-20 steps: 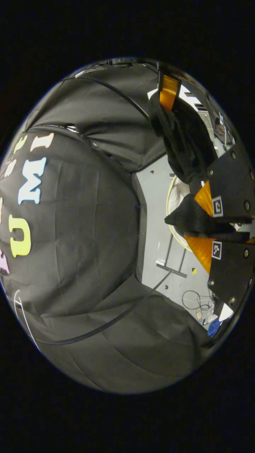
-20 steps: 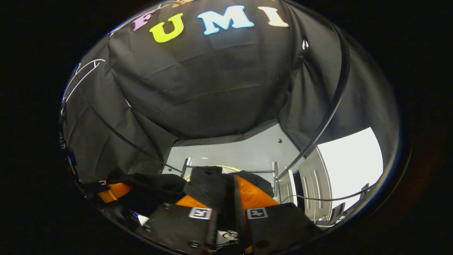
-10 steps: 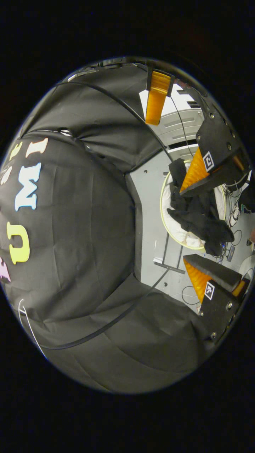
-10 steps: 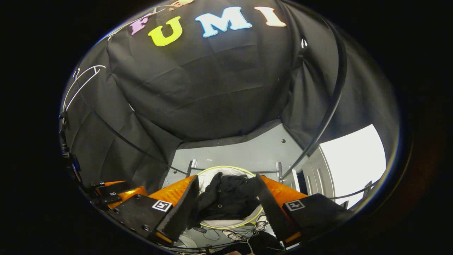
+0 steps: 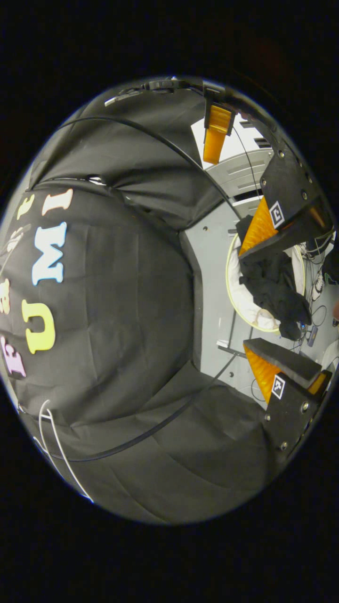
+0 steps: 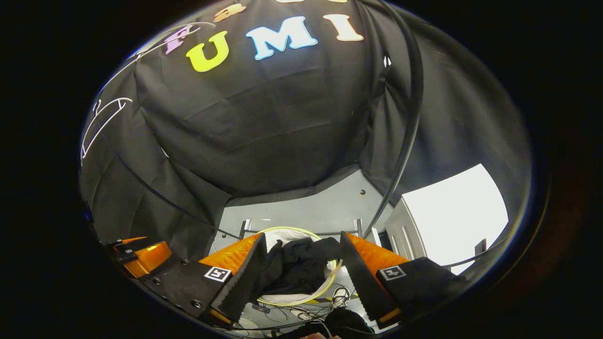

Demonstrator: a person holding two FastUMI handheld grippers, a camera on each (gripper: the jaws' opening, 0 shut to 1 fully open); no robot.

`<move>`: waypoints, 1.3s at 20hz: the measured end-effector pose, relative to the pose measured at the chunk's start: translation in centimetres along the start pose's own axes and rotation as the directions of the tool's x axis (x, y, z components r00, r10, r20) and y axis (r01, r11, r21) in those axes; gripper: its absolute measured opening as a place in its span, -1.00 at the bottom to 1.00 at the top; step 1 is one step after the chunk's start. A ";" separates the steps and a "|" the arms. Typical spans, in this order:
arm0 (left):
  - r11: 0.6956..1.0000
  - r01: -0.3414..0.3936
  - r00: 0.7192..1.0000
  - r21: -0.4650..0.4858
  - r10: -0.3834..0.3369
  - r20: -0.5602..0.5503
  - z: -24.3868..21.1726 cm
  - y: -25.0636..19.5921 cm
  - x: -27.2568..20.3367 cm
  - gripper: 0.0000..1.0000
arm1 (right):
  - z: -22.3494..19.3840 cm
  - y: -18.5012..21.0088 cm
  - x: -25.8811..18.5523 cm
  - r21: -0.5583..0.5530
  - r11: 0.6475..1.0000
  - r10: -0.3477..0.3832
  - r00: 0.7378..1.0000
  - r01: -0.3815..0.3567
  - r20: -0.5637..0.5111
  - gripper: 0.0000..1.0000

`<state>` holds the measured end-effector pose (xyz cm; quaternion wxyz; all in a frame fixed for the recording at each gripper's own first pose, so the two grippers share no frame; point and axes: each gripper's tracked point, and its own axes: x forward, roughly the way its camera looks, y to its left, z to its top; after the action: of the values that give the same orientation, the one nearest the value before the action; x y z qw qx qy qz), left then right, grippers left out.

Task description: Grasp the clothes on the hanger with both hands and then place them into the laundry hamper below.

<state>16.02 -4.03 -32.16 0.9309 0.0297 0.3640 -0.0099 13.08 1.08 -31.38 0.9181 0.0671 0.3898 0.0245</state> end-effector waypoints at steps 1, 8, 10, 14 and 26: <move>1.000 0.000 1.000 -0.001 0.000 0.026 1.3 -0.2 -0.9 0.92 | 0.7 -0.5 -0.5 -0.004 1.000 -0.003 1.000 0.003 0.014 0.96; 1.000 -0.016 0.978 -0.019 0.019 0.208 9.4 -1.6 -7.8 0.91 | 6.9 -2.9 -4.0 -0.064 0.998 0.002 0.986 0.009 0.166 0.96; 1.000 -0.025 0.956 -0.016 0.028 0.290 11.9 -2.0 -10.4 0.91 | 9.4 -2.7 -5.6 -0.076 0.997 0.020 0.966 0.000 0.259 0.96; 1.000 -0.007 0.893 -0.027 0.018 0.450 16.8 -3.0 -16.9 0.92 | 13.7 -1.6 -10.4 -0.135 0.991 0.044 0.897 0.017 0.439 0.96; 0.993 0.083 0.682 -0.083 0.004 0.732 19.9 1.0 -31.9 0.90 | 16.6 2.4 -25.5 -0.161 0.986 0.082 0.712 0.045 0.697 0.84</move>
<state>6.12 -4.41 4.11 0.9985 -0.0357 -0.0365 -0.0212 7.31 -0.75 -1.44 0.9992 -0.0017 0.0083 0.0388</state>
